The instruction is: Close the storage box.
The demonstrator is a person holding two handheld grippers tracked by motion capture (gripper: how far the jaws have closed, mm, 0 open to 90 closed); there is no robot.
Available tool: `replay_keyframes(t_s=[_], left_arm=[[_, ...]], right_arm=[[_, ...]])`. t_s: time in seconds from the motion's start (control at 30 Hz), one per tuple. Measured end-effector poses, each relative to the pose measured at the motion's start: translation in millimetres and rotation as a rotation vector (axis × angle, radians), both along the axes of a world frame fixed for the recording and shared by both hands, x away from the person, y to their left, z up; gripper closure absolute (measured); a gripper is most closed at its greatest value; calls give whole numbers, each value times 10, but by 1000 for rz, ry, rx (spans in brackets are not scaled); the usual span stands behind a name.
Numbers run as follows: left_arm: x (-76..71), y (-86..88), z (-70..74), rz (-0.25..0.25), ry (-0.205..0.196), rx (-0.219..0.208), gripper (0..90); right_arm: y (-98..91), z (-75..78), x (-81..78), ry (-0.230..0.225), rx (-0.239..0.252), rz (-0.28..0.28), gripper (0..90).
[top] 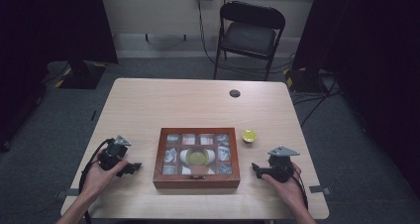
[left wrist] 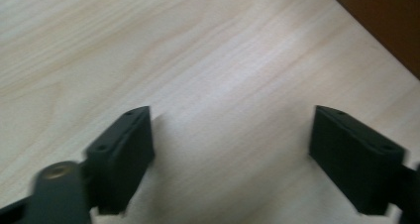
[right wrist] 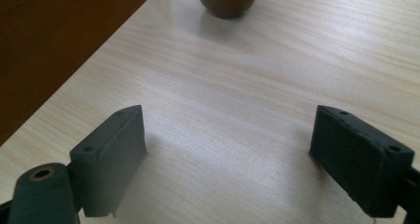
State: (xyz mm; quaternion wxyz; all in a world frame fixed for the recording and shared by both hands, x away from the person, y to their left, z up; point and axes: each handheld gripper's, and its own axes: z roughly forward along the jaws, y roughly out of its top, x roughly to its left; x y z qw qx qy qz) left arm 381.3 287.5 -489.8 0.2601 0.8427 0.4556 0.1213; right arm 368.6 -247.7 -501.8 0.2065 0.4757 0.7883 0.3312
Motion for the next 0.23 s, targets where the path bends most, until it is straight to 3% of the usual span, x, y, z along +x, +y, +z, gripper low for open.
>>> replay_keyframes(t_s=[0.1, 0.23], left_arm=[[-50, 17, -57, 24, -59, -34, 139], [-70, 6, -150, 44, -125, -72, 29]], right_arm=[[-2, -1, -1, -2, 0, -2, 131], [-7, 0, -13, -1, 1, -13, 131]])
